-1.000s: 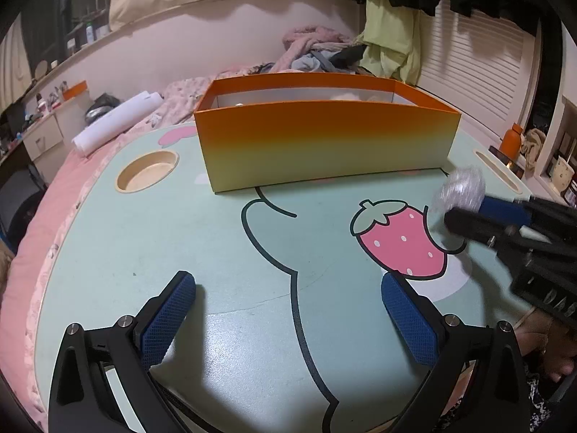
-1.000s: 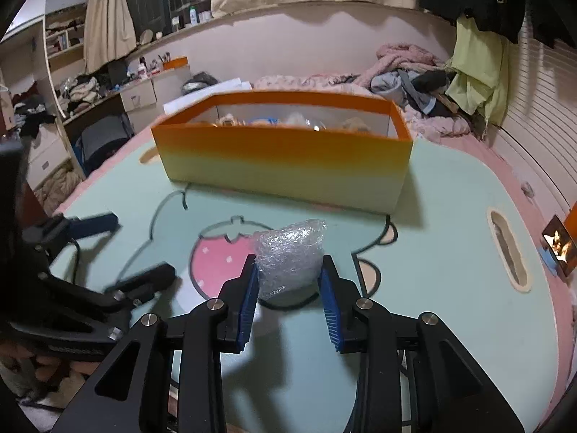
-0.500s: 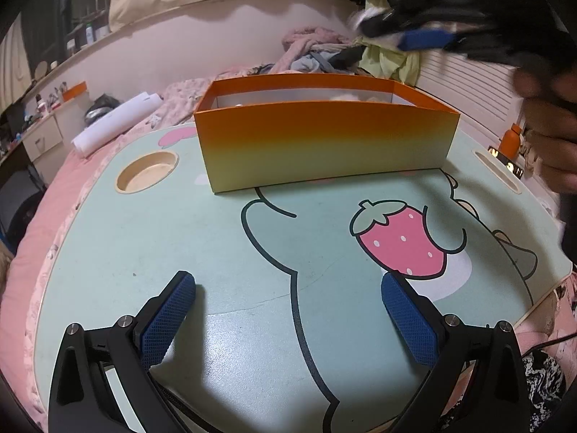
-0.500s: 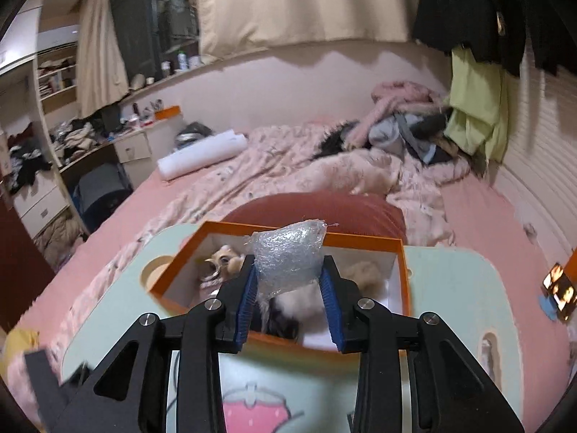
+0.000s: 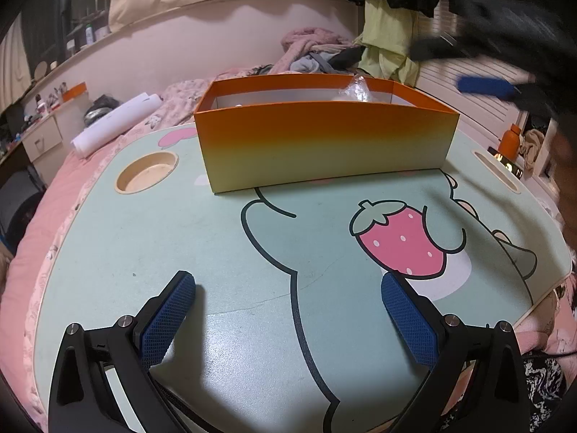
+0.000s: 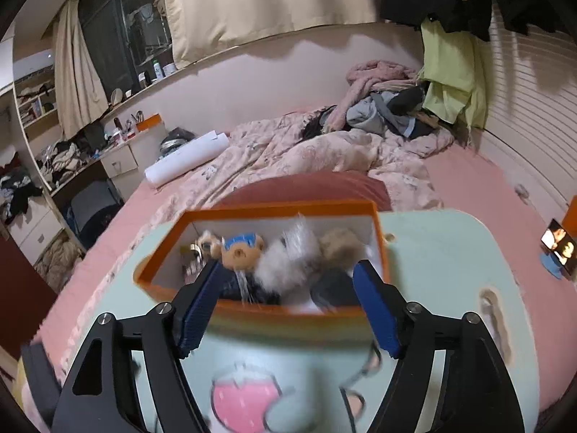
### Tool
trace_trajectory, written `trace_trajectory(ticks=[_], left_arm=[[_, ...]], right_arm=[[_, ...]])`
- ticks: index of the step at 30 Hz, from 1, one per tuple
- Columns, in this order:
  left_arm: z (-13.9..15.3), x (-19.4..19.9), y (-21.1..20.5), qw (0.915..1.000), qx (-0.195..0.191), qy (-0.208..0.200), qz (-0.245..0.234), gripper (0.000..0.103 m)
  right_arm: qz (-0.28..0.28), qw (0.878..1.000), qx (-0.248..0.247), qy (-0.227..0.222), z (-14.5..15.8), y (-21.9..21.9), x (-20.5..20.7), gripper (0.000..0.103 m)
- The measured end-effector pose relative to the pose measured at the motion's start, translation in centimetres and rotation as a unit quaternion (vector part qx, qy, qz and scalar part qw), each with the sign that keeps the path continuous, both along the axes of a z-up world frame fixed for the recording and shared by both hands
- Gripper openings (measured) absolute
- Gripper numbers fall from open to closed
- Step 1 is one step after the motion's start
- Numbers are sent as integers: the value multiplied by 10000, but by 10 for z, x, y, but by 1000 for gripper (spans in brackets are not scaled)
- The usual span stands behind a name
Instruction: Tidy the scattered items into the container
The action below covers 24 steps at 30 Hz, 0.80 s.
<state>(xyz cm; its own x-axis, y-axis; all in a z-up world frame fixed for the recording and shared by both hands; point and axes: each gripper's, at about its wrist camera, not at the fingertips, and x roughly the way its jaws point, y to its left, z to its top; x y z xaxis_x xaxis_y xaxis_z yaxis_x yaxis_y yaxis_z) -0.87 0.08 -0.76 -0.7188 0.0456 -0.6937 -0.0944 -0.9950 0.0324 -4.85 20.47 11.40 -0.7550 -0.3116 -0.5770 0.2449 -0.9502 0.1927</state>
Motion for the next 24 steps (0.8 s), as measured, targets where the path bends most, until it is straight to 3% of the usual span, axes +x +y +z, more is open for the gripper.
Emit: trace_trajectory(ticks=[8,15,19,24], left_arm=[[0,0,0,10000,3,2,0,103],[-1,0,0,10000,-3,-2,-2,103],[-1,-1,0,10000,23,-4,3,103],[1,-3,0,10000,10,1,5,103]], right_arm=[[-56,9973,273,-682,-57,14,30,75],[-3,9948,495,-891,-77,-1,35,75],[-104,9920,1028,-721,-94,-9,36,100],[-134,9924,999,-708,-99,-5,35,102]])
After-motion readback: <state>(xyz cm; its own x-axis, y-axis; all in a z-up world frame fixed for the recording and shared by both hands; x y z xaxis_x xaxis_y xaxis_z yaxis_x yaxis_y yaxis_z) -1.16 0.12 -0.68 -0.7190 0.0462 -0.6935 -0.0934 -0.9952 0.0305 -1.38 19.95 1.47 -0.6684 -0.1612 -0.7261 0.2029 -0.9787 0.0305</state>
